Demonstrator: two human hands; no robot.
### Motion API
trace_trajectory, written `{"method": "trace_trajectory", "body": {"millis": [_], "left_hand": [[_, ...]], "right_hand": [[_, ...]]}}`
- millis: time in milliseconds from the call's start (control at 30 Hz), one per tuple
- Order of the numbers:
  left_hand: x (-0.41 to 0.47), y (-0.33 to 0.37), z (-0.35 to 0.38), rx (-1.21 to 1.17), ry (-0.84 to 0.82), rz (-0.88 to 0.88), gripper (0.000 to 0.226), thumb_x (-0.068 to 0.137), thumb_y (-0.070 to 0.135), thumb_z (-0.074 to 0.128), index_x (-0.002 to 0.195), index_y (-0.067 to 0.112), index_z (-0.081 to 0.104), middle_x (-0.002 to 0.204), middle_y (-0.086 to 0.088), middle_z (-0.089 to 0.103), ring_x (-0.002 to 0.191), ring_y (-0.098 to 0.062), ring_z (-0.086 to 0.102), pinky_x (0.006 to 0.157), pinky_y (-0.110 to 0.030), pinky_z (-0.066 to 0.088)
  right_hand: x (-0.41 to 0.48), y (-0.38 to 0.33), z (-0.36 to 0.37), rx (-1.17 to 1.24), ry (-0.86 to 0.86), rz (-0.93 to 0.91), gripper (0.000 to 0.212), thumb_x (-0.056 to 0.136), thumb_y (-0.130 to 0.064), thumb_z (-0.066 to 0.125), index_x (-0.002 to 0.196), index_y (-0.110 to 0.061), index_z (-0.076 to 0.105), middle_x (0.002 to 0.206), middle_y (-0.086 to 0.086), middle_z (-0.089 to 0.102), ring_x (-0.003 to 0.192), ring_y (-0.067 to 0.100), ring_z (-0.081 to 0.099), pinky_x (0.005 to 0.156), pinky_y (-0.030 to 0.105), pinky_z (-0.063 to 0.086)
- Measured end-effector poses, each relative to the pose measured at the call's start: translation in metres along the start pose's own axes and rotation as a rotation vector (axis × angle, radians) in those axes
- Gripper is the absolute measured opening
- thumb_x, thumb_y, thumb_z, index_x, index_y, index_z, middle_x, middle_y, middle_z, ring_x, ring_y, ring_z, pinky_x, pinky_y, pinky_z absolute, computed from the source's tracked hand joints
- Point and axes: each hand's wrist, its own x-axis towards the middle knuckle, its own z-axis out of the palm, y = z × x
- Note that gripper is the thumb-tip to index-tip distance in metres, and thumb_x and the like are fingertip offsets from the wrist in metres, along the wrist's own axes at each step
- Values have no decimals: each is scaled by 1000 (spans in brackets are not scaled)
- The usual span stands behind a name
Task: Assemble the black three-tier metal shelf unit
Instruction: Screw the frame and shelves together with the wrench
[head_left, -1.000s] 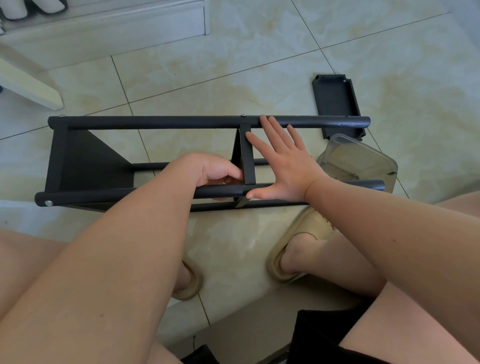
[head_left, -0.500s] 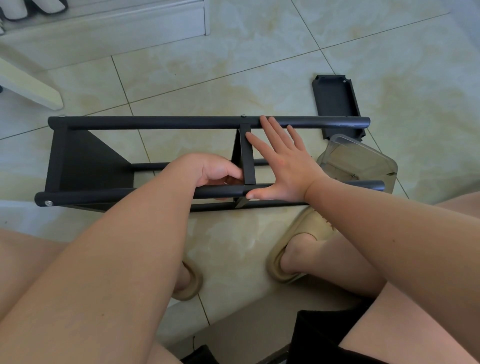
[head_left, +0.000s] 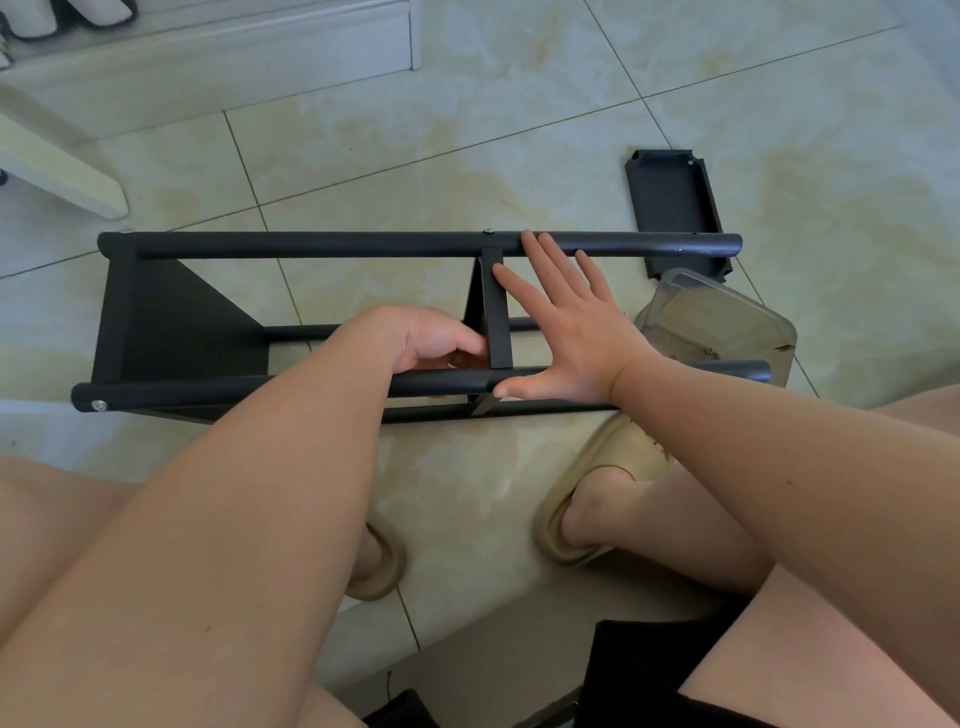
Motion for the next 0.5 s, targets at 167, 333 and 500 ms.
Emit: {"method": "trace_trajectory", "body": {"millis": [167, 333, 500], "left_hand": [[0, -1, 0, -12, -19, 36, 17, 93, 16, 59, 105, 13, 71, 86, 0, 72, 78, -17, 64, 71, -26, 47], [-4, 0, 1, -140, -79, 115, 20, 95, 4, 51, 97, 11, 69, 90, -3, 70, 82, -17, 64, 83, -27, 50], [-2, 1, 2, 49, -13, 41, 14, 96, 22, 57, 99, 15, 69, 82, 1, 68, 72, -15, 60, 66, -25, 47]], "right_hand": [[0, 0, 1, -6, 0, -1, 121, 69, -96, 37, 162, -23, 14, 169, 16, -3, 156, 31, -6, 125, 56, 2], [0, 0, 1, -8, -4, 0, 121, 69, -96, 37, 162, -23, 13, 169, 16, -3, 156, 31, -6, 125, 55, 1], [0, 1, 2, 1, 4, 2, 121, 68, -95, 38, 162, -23, 14, 169, 16, -3, 156, 31, -5, 125, 55, 0]]}}
